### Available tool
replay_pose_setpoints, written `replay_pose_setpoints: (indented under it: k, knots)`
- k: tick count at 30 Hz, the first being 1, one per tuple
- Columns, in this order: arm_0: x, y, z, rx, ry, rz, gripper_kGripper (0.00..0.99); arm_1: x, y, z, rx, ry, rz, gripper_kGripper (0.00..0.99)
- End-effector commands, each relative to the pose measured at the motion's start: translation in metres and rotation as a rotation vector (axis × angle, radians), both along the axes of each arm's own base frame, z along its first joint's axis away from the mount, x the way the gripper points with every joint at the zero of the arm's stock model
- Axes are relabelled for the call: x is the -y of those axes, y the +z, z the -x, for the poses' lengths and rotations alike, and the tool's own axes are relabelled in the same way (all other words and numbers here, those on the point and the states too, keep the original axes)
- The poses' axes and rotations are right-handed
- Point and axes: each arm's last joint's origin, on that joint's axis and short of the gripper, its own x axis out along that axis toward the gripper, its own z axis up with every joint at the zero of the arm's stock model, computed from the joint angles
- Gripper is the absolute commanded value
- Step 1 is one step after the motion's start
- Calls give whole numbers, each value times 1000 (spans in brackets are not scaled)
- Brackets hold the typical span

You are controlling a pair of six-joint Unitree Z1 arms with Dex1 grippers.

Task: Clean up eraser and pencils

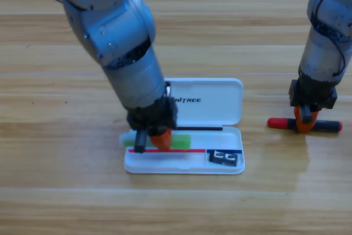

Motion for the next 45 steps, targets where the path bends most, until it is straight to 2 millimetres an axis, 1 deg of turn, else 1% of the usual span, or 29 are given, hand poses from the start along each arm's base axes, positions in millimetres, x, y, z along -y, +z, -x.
replay_pose_setpoints:
  k: [1, 3, 5, 8, 15, 18, 20, 23, 28, 36, 45]
  knots:
    - [16, -9, 6, -9, -13, -12, 0, 12, -37, 0, -107, -18, 64, 0]
    - [17, -7, 7, -15, -9, -9, 0, 13, -28, 2, -95, -19, 57, 0]
    - [17, -7, 7, -20, -9, -10, 0, 15, -16, 5, -82, -19, 43, 0]
    - [16, -8, 8, -27, -4, -10, 0, 16, 7, 15, -82, -3, 16, 0]
    - [17, -13, 8, -39, -7, -16, 0, 20, 62, 52, -54, 92, -31, 0]
    - [17, -16, 8, -42, -8, -21, 0, 19, 82, 67, -29, 122, -54, 0]
    - [17, -18, 8, -44, -10, -22, 0, 17, 92, 76, -29, 140, -70, 0]
    - [16, -22, 8, -47, -10, -23, 0, 10, 96, 82, -43, 157, -78, 0]
    - [13, -31, 11, -53, -13, -29, 0, -6, 92, 88, -65, 183, -88, 0]
    - [15, -30, 9, -46, -12, -20, 0, -27, 93, 97, -59, 225, -97, 0]
    - [17, -33, 8, -52, -9, -16, 0, -30, 91, 97, -64, 225, -94, 0]
